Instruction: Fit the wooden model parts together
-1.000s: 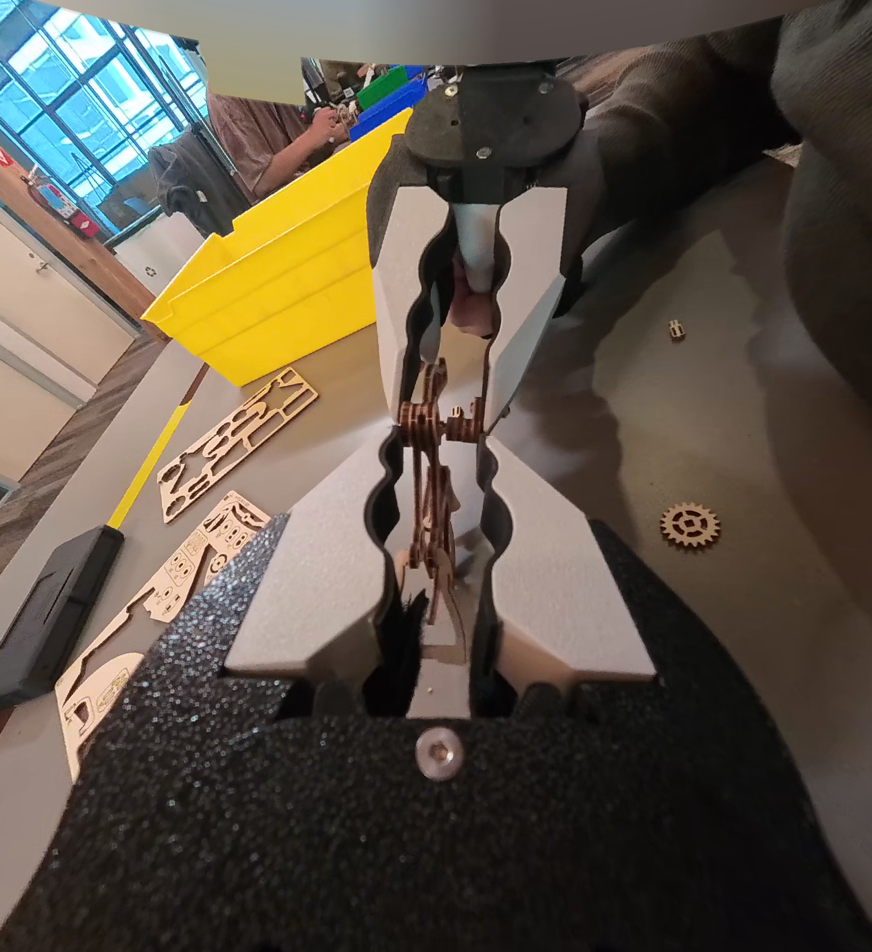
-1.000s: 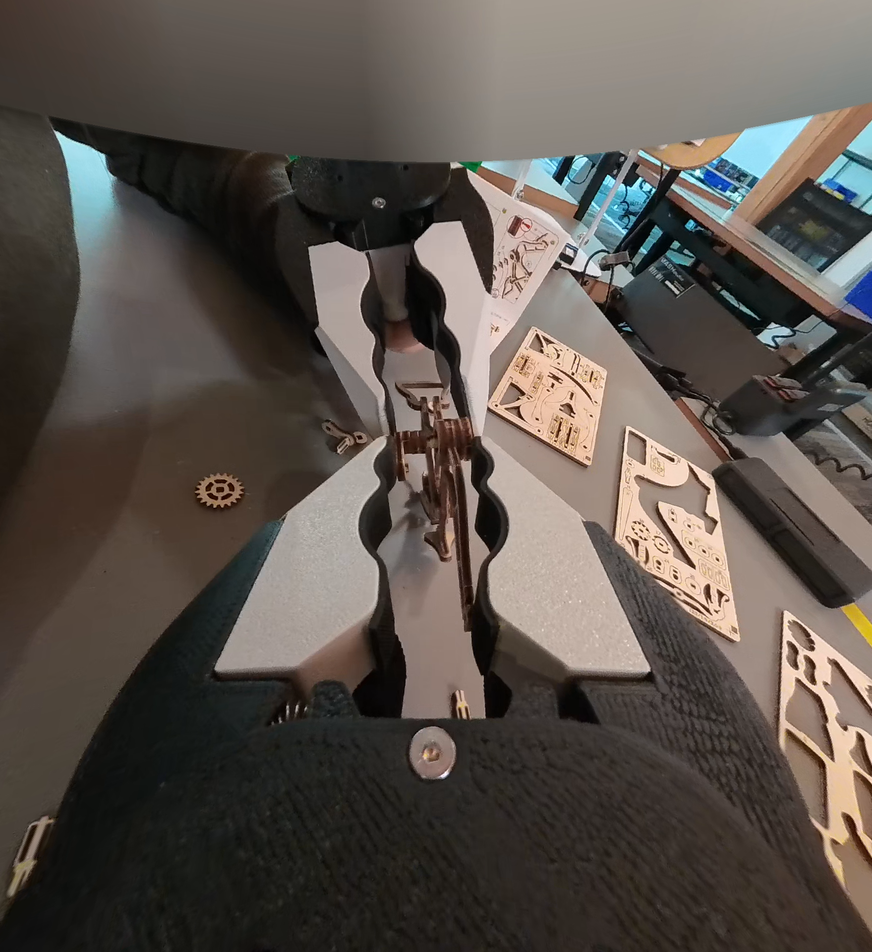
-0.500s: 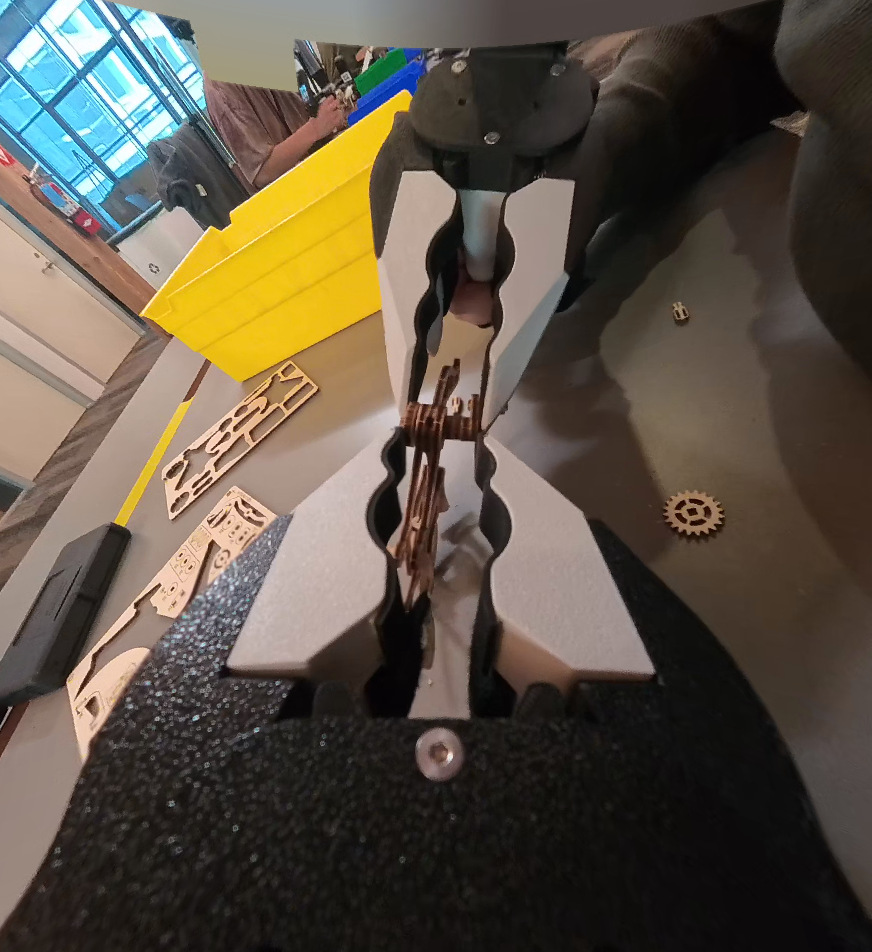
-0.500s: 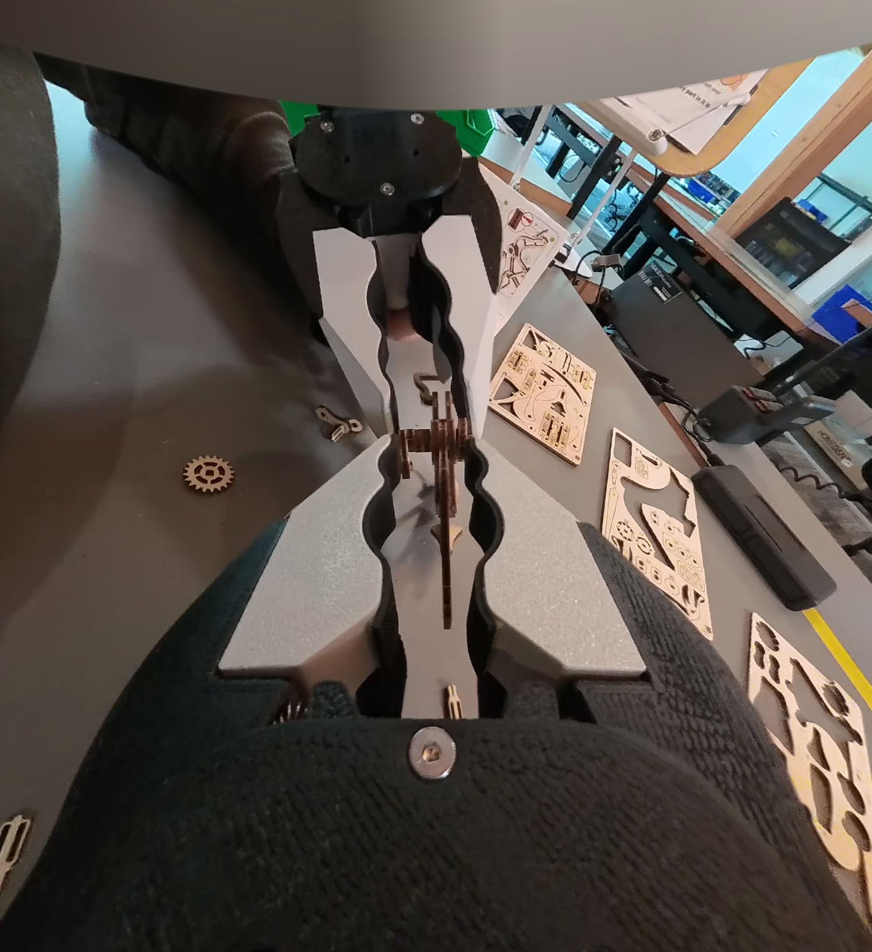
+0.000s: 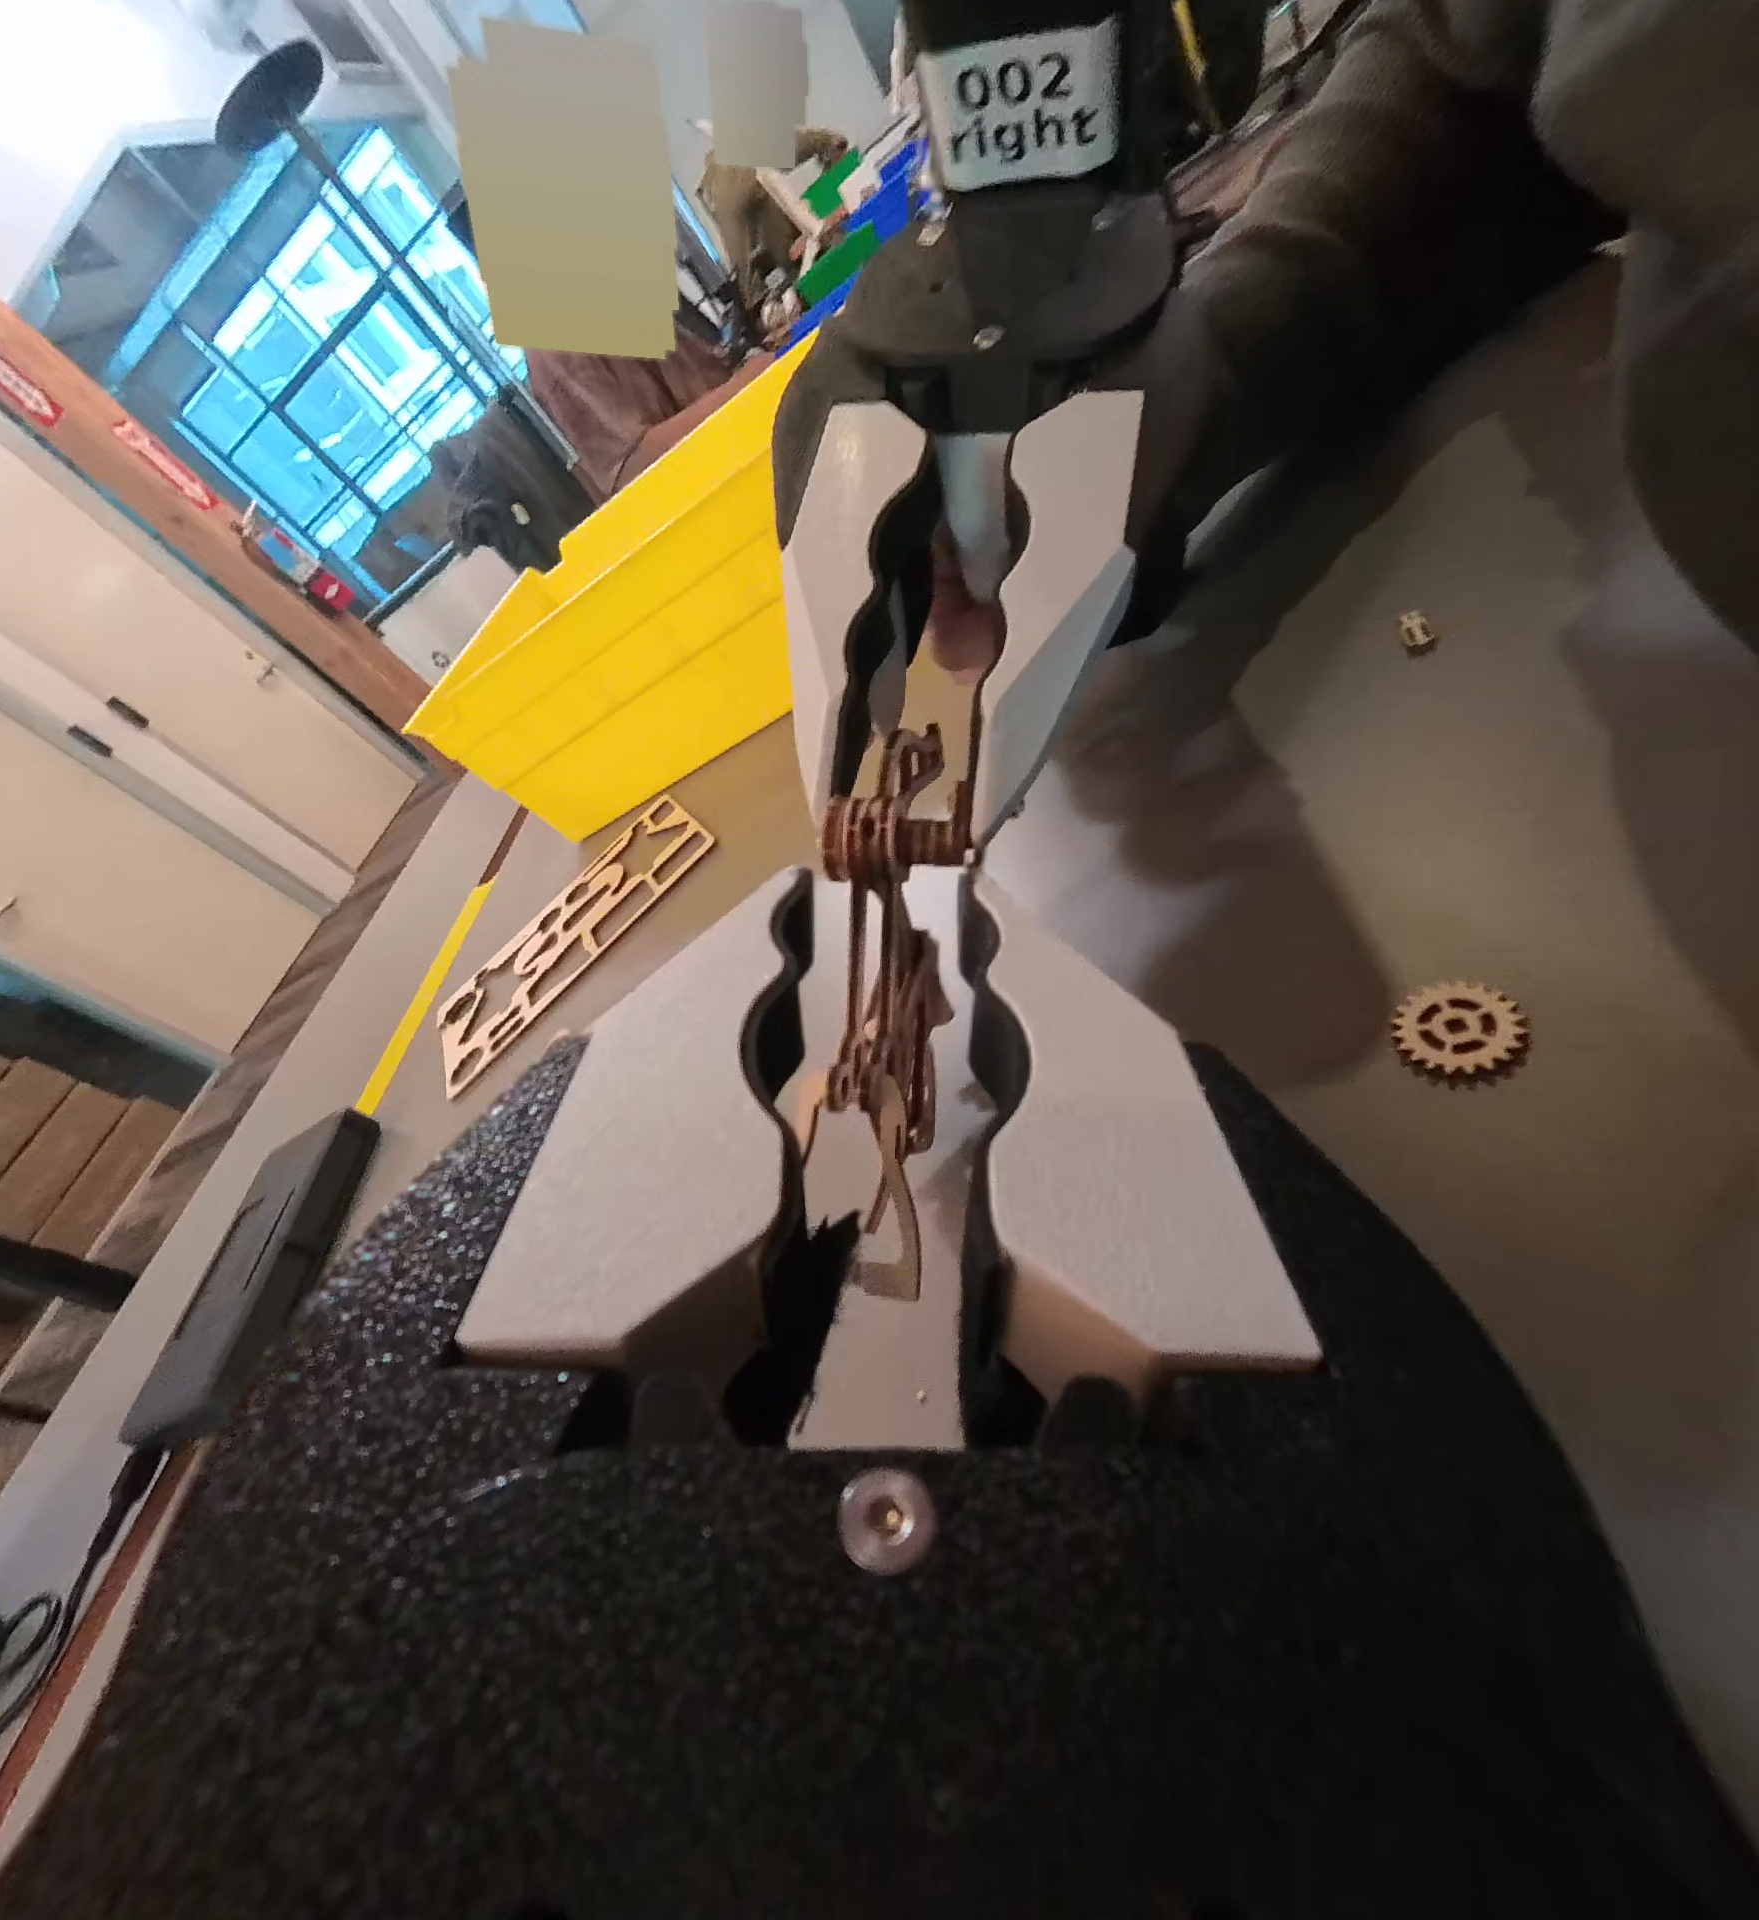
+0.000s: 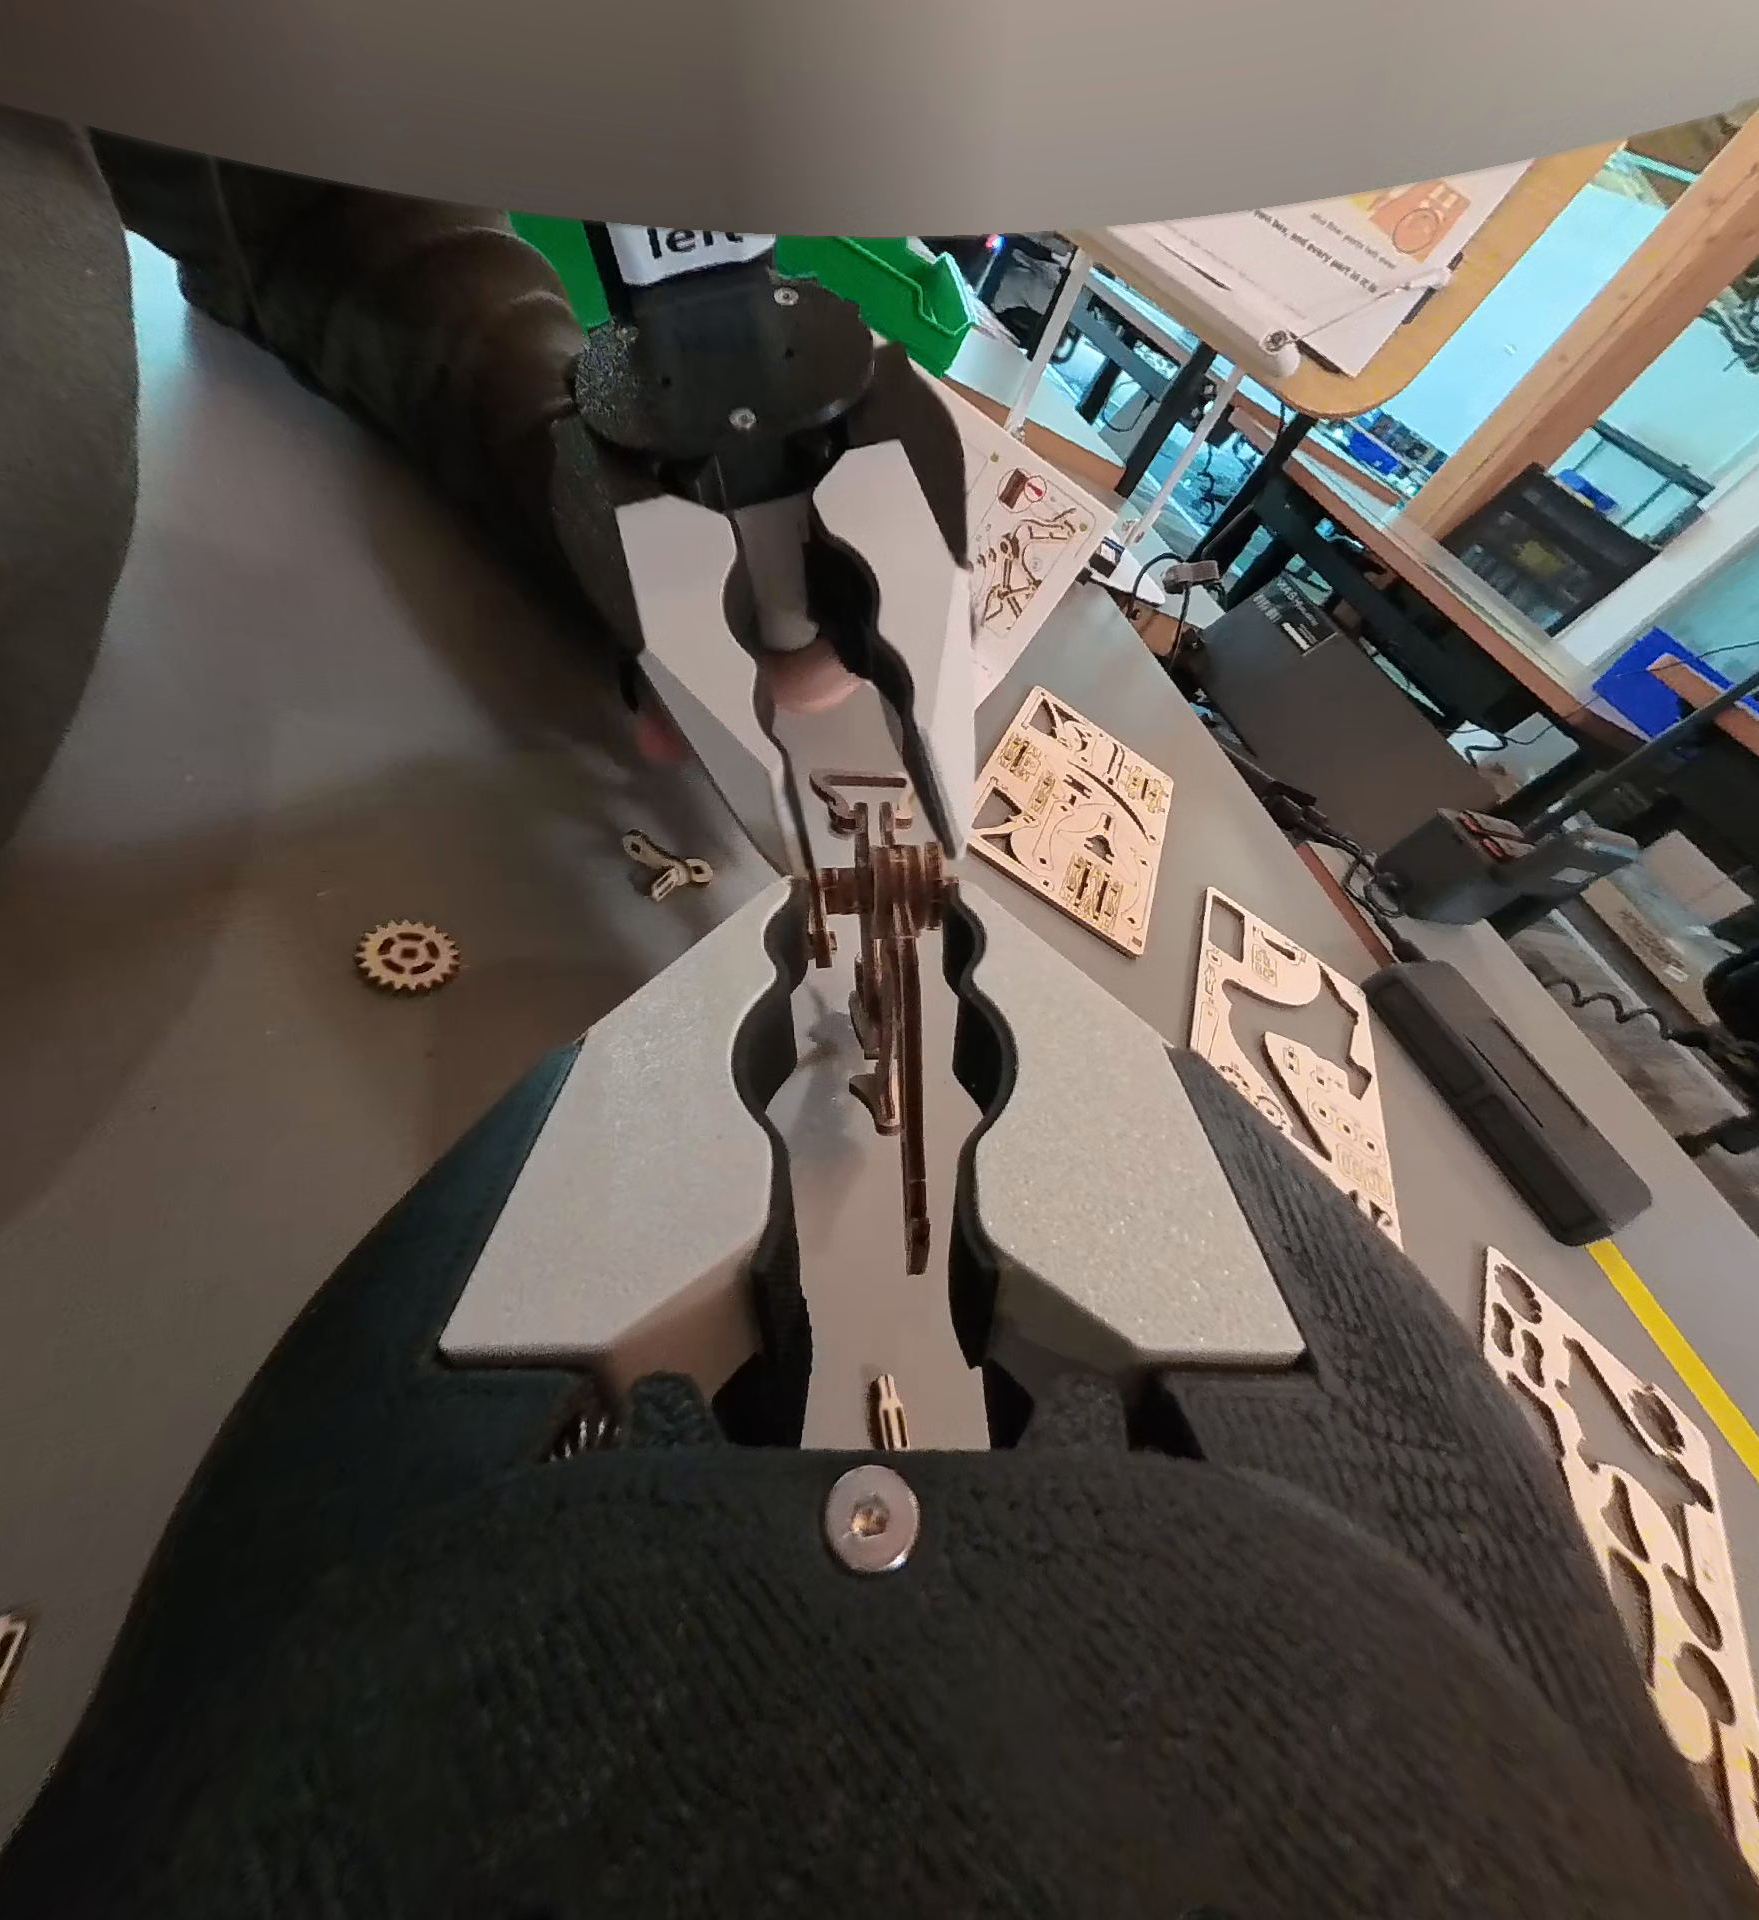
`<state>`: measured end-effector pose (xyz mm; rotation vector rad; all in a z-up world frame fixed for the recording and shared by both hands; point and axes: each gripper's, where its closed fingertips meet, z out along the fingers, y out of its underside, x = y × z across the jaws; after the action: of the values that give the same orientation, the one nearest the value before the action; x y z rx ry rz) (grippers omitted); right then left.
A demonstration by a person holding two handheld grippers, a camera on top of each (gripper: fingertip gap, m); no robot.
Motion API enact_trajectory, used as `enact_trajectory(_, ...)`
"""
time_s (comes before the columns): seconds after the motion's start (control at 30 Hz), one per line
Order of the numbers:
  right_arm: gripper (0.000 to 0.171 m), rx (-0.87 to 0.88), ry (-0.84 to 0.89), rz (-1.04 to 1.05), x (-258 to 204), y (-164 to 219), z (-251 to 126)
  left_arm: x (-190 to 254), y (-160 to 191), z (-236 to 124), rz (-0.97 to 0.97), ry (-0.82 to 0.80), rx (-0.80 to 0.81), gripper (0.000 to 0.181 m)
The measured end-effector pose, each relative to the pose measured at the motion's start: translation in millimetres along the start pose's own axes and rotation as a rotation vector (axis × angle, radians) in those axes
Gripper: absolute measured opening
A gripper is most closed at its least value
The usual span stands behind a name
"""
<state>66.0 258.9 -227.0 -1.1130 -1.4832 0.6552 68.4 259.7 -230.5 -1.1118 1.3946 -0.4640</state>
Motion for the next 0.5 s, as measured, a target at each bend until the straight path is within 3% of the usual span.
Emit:
enact_trajectory(0.23,0.024,0.008,-0.035,-0.014,-7.0,-0.3,2.4,7.4,0.7,2.5,0.028,0.037,-0.018,0.024)
enact_trajectory(0.5,0.022,-0.026,-0.03,-0.067,-9.9,3.3,4.8,4.0,5.9,1.9,0.031,0.032,-0.087,0.01)
